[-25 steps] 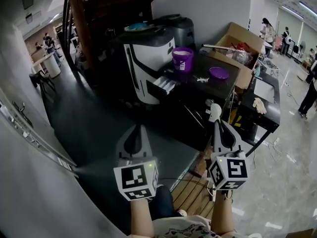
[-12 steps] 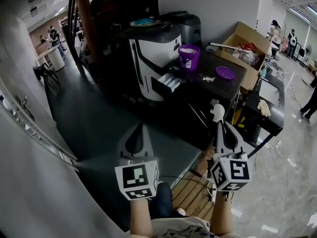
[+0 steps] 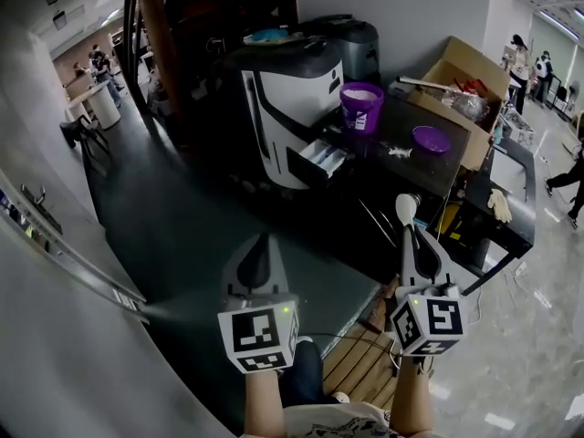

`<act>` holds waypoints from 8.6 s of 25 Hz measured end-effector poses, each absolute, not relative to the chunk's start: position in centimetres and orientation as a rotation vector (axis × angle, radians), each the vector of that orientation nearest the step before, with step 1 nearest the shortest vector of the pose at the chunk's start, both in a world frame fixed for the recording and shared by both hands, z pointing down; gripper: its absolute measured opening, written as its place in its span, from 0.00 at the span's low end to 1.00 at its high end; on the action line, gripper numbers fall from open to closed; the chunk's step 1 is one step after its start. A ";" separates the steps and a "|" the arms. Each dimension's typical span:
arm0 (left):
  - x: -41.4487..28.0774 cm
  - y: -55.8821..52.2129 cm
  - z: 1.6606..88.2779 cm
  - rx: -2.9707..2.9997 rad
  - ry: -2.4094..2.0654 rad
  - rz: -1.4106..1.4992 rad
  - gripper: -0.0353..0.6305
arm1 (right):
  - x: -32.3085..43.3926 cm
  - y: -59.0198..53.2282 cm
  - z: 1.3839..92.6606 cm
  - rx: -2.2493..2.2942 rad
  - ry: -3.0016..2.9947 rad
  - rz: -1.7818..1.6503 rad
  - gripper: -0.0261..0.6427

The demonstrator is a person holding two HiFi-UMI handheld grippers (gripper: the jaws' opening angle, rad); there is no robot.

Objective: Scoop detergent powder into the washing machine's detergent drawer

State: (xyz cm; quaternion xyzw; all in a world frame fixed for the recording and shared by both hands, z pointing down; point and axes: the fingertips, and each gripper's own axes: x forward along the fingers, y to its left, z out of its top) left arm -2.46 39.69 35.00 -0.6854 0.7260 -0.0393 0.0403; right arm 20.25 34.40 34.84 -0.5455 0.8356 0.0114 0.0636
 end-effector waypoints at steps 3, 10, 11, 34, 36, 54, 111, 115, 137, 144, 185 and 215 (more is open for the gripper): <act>-3.8 36.9 35.3 -2.113 2.216 -0.115 0.06 | 18.9 31.8 35.2 -1.658 2.525 0.029 0.07; -7.7 28.9 34.2 -2.192 2.180 -0.136 0.06 | 14.8 24.8 33.3 -1.722 2.508 0.029 0.07; -8.3 27.8 33.6 -2.202 2.171 -0.139 0.06 | 14.1 23.8 32.6 -1.732 2.501 0.028 0.07; -15.1 14.1 27.6 -2.393 2.030 -0.131 0.06 | 8.0 13.5 25.6 -1.960 2.389 0.025 0.07; -15.1 13.6 27.7 -2.400 2.031 -0.133 0.06 | 8.0 13.0 25.6 -1.966 2.385 0.019 0.07; -13.1 0.7 27.4 -2.316 2.078 -0.159 0.06 | 10.0 -1.5 26.1 -1.870 2.423 -0.007 0.07; -8.2 -29.1 34.1 -2.538 2.000 -0.396 0.06 | 12.8 -29.4 36.9 -1.862 2.815 -0.678 0.07; -7.9 -29.6 34.8 -2.569 1.971 -0.412 0.06 | 12.6 -29.6 37.7 -1.838 2.843 -0.785 0.07; -7.3 -30.5 36.3 -2.631 1.884 -0.479 0.06 | 11.5 -29.6 42.1 -1.636 3.081 -1.326 0.07; -7.0 -30.5 36.6 -2.640 1.874 -0.485 0.06 | 11.0 -29.4 42.4 -1.552 3.185 -1.433 0.07; -8.1 -30.4 37.5 -2.638 1.921 -0.491 0.06 | 7.7 -28.7 44.1 -1.289 3.423 -1.575 0.07; -8.3 -30.7 36.9 -2.619 1.935 -0.473 0.06 | 8.3 -28.8 41.6 -0.899 2.821 -2.011 0.07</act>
